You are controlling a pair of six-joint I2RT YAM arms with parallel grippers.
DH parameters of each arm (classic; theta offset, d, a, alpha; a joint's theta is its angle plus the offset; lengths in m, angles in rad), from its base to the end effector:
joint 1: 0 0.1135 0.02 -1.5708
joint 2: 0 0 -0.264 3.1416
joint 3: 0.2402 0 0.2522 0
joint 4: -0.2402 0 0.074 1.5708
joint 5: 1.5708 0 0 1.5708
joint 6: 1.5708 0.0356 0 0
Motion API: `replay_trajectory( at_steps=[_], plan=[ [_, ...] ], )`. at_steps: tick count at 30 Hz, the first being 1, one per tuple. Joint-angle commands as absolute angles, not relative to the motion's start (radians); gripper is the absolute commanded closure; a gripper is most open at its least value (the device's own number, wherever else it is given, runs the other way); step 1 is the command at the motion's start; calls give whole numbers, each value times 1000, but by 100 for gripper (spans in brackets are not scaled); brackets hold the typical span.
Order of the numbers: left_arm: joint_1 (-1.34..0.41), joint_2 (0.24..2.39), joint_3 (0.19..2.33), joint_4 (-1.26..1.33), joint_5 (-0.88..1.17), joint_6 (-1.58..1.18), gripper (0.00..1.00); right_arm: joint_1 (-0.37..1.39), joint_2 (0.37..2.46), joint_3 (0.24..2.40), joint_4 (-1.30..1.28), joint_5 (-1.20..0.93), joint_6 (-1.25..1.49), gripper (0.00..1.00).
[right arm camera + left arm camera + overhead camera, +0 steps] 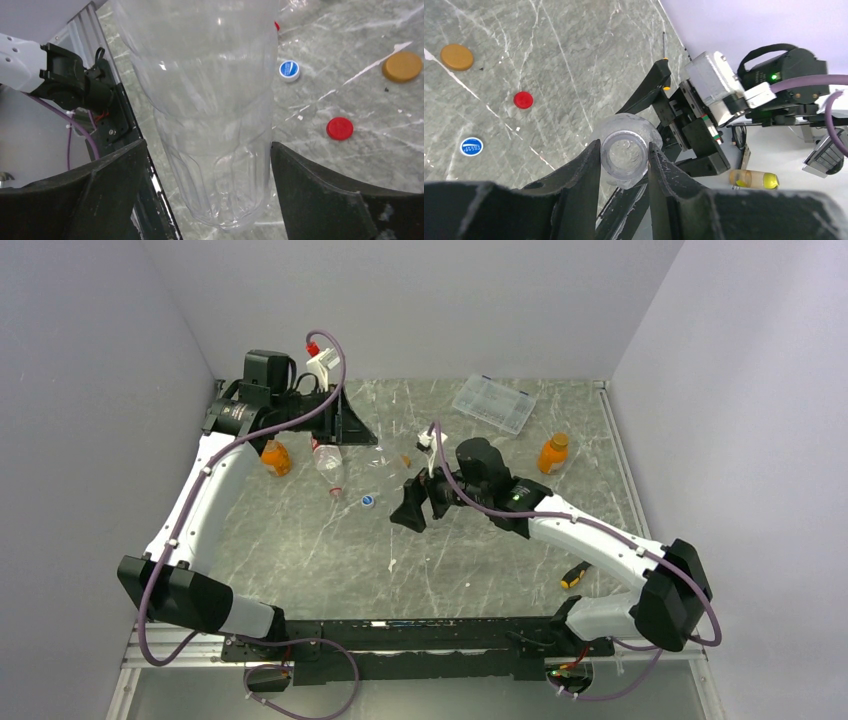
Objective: Screw on the bottle caps
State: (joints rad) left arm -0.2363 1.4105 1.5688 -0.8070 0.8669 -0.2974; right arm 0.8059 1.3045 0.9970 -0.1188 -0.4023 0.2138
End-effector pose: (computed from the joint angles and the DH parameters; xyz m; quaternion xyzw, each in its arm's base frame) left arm 0.2733 -0.0937 0.4134 0.1619 0.8181 -0.4693 0.2903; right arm 0.1972 0.2256 0.3071 -0.3438 0.7563 0.4056 0.3811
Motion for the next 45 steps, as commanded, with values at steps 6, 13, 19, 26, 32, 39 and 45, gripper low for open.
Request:
replay_trajectory(
  at_steps=[6,13,19,26,32,39,45],
  plan=[
    [-245,1361,1557,-669,921,-375,100,810,1215,951,-37,-392,297,52],
    [-289,1248,1370,-387,819,-527,15,806,1200,941,67,-362,430,63],
    [-388,1151,1157,-104,695,-603,4,804,1245,1007,87,-359,492,64],
    [-432,1064,989,123,528,-667,13,804,1256,1007,170,-306,595,64],
    [-446,1059,939,240,487,-704,25,805,1287,995,208,-299,635,65],
    [-458,1116,950,246,526,-721,42,805,1294,985,234,-265,653,65],
    [-459,1138,954,229,523,-711,34,805,1305,983,241,-271,655,65]
  ],
)
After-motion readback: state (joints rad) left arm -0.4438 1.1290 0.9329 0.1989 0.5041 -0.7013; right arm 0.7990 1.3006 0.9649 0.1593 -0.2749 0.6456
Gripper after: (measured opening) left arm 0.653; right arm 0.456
